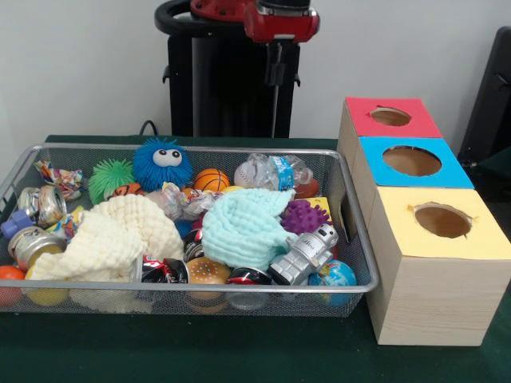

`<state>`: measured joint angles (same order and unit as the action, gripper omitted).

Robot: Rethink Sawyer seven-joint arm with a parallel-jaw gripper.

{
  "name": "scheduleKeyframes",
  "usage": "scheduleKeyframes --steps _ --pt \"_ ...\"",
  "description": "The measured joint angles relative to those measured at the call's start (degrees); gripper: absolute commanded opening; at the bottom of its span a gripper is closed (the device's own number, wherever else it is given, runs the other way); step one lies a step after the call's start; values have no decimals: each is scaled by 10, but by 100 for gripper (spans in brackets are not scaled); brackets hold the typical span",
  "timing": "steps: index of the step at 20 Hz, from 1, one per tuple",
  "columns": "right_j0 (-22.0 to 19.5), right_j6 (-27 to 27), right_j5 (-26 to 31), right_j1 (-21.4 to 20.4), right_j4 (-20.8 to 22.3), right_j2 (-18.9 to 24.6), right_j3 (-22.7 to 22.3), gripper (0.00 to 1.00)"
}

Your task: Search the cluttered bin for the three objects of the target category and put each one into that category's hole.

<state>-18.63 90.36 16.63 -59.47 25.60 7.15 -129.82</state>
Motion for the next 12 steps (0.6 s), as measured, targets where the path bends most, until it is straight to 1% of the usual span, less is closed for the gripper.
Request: scheduleKeyframes --steps 6,12 --pt "23 0 0 5 -16 -20 0 0" --pt "24 0 0 5 -31 -25 0 0"
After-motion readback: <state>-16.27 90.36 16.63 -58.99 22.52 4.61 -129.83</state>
